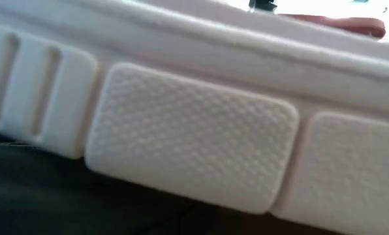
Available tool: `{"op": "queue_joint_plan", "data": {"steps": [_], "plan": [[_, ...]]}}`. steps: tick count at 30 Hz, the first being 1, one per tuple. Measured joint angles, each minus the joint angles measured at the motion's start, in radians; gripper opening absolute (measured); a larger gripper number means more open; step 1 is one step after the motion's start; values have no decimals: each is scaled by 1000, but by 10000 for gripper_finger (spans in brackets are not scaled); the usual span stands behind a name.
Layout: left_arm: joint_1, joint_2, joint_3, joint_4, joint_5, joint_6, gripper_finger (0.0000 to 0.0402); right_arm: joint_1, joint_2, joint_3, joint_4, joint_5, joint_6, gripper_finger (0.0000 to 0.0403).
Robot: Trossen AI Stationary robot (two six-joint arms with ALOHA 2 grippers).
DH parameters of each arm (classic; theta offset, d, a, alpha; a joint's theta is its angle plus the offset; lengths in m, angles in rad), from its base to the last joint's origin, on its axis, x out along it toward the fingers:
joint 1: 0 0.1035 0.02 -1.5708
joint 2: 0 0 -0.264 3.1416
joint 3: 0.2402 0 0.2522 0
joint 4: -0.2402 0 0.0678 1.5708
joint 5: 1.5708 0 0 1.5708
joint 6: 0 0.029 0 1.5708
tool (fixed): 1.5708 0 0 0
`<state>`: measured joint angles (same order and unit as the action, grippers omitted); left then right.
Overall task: Pick and place slides into bin
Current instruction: Put the black slipper into the red bin
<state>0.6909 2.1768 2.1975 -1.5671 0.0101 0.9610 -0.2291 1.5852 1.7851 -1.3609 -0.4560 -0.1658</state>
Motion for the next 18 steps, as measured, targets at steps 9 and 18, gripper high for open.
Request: {"op": "queue_joint_plan", "data": {"steps": [9,18], "plan": [[-43,18,-3,-9,-138,11,185,-1,0,0,3,108,-1,199],[-111,15,-3,-5,-164,2,250,-46,0,0,4,107,-28,199]]}}
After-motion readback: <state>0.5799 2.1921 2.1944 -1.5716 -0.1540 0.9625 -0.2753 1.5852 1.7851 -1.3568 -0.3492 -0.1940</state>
